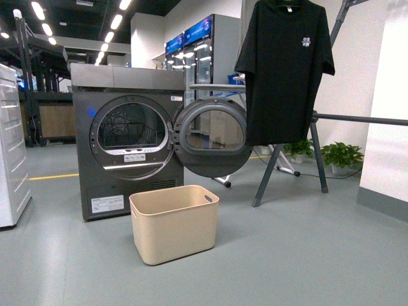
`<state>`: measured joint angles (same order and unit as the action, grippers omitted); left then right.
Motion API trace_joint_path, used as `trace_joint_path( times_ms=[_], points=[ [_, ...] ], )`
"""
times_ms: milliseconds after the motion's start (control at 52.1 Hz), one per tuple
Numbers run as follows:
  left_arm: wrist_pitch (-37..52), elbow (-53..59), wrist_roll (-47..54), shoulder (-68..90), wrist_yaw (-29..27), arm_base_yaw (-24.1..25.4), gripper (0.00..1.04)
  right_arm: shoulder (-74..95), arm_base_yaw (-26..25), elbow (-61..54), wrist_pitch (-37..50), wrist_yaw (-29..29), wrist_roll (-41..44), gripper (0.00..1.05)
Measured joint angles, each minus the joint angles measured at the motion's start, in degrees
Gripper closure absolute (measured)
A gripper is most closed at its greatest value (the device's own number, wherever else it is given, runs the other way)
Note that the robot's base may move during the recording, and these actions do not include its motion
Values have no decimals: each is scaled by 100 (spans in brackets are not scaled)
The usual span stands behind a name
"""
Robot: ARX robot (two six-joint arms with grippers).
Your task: Move hamper under clothes hanger
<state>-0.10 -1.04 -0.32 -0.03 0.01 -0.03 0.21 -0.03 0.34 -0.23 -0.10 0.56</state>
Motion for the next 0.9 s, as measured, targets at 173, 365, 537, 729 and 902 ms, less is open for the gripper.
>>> trace_joint_path(
  times_ms=[173,365,537,729,902],
  points=[
    [0,0,0,0,0,0,7,0,0,0,0,0,0,8],
    [0,0,0,0,0,0,7,0,0,0,0,0,2,8],
    [0,0,0,0,0,0,7,0,0,0,2,0,0,8],
    [0,0,0,-2,0,0,7,0,0,0,2,0,0,8],
    [0,0,0,2,-2,0,7,0,0,0,2,0,0,8]
  ],
)
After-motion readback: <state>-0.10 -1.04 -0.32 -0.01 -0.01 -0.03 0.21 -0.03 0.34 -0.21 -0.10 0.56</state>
